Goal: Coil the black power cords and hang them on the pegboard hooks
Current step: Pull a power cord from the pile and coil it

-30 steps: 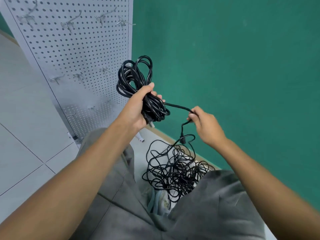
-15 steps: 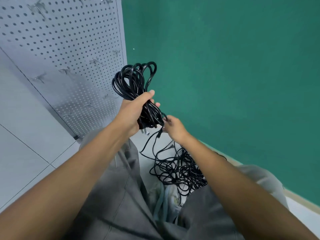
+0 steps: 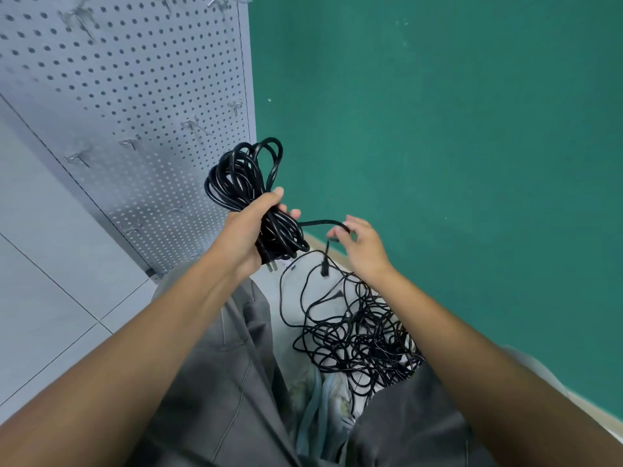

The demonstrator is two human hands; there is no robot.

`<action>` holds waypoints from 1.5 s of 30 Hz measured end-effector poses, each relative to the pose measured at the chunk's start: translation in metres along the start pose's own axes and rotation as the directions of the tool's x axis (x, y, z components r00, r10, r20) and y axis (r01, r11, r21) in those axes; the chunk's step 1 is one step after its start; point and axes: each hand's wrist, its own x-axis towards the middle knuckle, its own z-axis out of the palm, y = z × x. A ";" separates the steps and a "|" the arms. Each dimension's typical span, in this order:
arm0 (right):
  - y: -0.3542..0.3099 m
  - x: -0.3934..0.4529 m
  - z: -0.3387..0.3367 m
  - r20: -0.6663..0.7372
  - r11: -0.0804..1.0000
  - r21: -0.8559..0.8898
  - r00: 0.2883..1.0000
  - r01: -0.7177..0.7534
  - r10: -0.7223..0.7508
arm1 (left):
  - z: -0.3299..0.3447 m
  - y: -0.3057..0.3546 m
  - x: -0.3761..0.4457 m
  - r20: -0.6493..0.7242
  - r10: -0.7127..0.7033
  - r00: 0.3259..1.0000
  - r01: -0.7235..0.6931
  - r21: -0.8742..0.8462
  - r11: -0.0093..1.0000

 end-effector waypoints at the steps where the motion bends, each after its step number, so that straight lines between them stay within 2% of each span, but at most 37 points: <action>1: -0.001 -0.007 -0.005 0.046 1.000 -0.025 0.999 0.013 -0.011 | -0.001 0.002 0.000 0.027 -0.005 1.000 0.006 -0.026 1.000; 4: -0.019 -0.028 -0.016 0.203 0.997 0.079 0.979 0.014 -0.030 | -0.005 0.008 -0.001 0.108 -0.028 0.994 0.037 -0.088 0.995; 7: -0.052 -0.044 -0.022 0.351 0.975 0.224 0.934 -0.019 -0.062 | -0.005 0.008 -0.005 0.181 -0.063 0.981 0.068 -0.024 0.997; 11: -0.081 -0.054 -0.038 0.432 0.988 0.149 0.896 0.040 -0.102 | -0.005 0.005 -0.011 0.236 -0.106 0.966 0.075 0.135 0.988; 14: -0.076 -0.057 -0.053 0.419 0.994 0.109 0.905 0.030 -0.073 | -0.009 0.008 -0.013 0.150 -0.101 0.984 0.070 0.195 0.978; 17: -0.069 -0.063 -0.065 0.426 0.985 0.158 0.904 -0.063 -0.010 | -0.019 0.013 -0.013 0.075 -0.084 0.994 0.063 0.249 0.966; 21: -0.085 -0.074 -0.065 0.514 0.960 0.245 0.858 -0.134 -0.011 | -0.025 0.015 -0.017 0.127 -0.116 0.985 0.064 0.355 0.933; 23: -0.101 -0.074 -0.059 0.517 0.918 0.337 0.856 -0.209 0.005 | -0.023 0.012 -0.022 0.204 -0.143 0.969 0.051 0.397 0.916; 25: -0.117 -0.071 -0.054 0.452 0.820 0.511 0.892 -0.260 0.001 | -0.016 0.009 -0.031 0.286 -0.151 0.946 0.011 0.440 0.898; 27: -0.126 -0.065 -0.053 0.305 0.802 0.576 0.952 -0.157 -0.034 | -0.011 0.008 -0.041 0.322 -0.150 0.935 -0.019 0.467 0.884; 29: -0.129 -0.062 -0.057 0.200 0.895 0.446 0.974 0.007 -0.107 | -0.010 0.008 -0.046 0.314 -0.167 0.935 -0.003 0.477 0.879; 31: -0.132 -0.067 -0.062 0.163 0.949 0.295 0.972 0.115 -0.168 | -0.012 0.009 -0.046 0.277 -0.201 0.940 0.049 0.472 0.880; 34: -0.142 -0.076 -0.074 0.094 0.961 0.136 0.963 0.240 -0.253 | -0.013 0.011 -0.044 0.219 -0.234 0.947 0.112 0.460 0.881; 36: -0.153 -0.081 -0.083 0.071 0.930 -0.028 0.929 0.366 -0.363 | -0.011 0.011 -0.043 0.183 -0.249 0.951 0.134 0.482 0.866; 40: -0.187 -0.088 -0.099 0.206 0.810 -0.265 0.851 0.524 -0.483 | -0.002 0.016 -0.048 0.186 -0.368 0.911 0.187 0.609 0.771; 45: -0.222 -0.088 -0.117 0.463 0.690 -0.357 0.761 0.630 -0.455 | 0.013 0.025 -0.049 0.191 -0.487 0.852 0.234 0.694 0.681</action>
